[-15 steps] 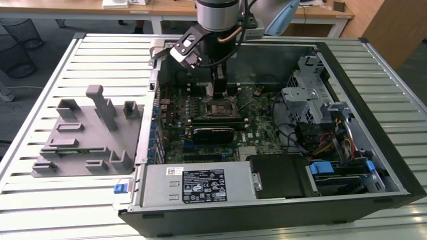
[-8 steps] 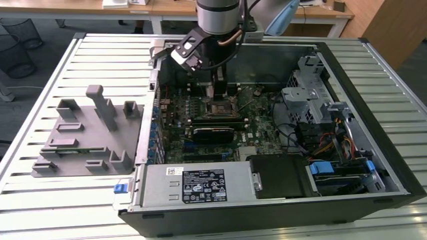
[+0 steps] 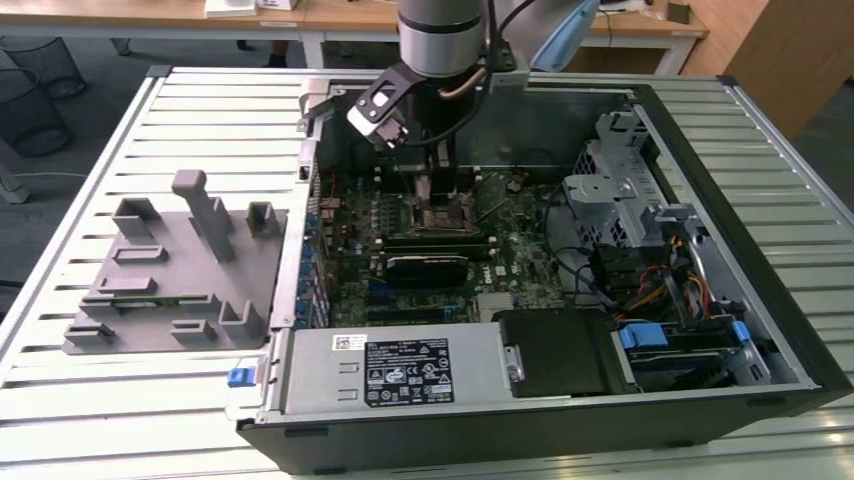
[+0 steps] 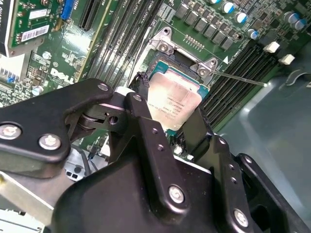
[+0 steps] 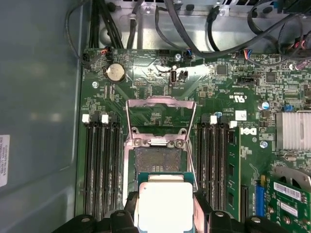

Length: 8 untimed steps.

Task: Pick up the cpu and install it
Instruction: 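Place the cpu into insertion slot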

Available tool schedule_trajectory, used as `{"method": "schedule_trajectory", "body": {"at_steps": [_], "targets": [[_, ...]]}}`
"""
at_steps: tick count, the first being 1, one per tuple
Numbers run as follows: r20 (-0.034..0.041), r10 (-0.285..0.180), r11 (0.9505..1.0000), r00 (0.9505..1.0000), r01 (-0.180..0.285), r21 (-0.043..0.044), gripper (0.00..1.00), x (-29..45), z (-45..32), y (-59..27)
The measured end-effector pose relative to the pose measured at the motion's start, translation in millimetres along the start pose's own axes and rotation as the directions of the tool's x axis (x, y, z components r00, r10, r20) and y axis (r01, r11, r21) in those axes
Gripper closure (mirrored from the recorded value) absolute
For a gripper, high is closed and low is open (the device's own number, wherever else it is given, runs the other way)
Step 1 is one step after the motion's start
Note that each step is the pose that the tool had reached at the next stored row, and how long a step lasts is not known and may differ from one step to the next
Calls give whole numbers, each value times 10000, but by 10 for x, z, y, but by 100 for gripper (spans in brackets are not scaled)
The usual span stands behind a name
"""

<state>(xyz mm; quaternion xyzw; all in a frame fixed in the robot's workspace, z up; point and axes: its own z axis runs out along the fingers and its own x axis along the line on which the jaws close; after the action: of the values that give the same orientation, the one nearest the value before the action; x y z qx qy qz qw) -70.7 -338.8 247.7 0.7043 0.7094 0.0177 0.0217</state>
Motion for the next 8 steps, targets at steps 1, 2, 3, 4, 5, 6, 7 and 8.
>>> {"method": "schedule_trajectory", "body": {"at_steps": [1, 2, 3, 4, 5, 6, 7, 8], "targets": [[0, 4, 10000, 10000, -4, 0, 47, 0, 12, 2], [0, 10, 10000, 10000, -10, 0, 47, 0, 22, 4], [0, 14, 10000, 10000, -14, -1, 47, 0, 32, 7], [0, 17, 10000, 10000, -17, -1, 47, 0, 42, 8], [0, 18, 10000, 10000, -18, 0, 47, 0, 52, 10], [0, 20, 10000, 10000, -20, 0, 47, 0, 61, 13], [0, 22, 10000, 10000, -22, 0, 47, 0, 70, 15], [0, 23, 10000, 10000, -23, -1, 47, 0, 81, 17]]}}
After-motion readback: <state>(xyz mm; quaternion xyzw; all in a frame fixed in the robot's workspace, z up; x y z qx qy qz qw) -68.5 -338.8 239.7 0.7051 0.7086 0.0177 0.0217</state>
